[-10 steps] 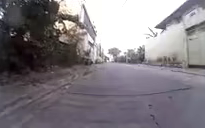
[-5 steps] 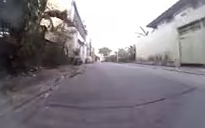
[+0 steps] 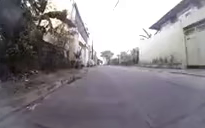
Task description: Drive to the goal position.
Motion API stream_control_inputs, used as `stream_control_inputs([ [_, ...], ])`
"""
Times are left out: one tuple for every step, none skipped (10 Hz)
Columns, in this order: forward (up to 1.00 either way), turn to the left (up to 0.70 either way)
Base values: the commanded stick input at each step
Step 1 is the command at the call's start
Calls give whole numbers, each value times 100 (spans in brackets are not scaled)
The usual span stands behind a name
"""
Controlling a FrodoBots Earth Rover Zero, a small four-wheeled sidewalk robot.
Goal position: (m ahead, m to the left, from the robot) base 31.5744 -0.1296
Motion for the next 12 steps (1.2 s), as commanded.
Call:
stream_control_inputs([
  [100, 0],
  [100, 0],
  [100, 0],
  [100, 0],
  [100, 0],
  [100, 0],
  [100, 0],
  [100, 0],
  [100, 0],
  [100, 0],
  [100, 0],
  [100, 0],
])
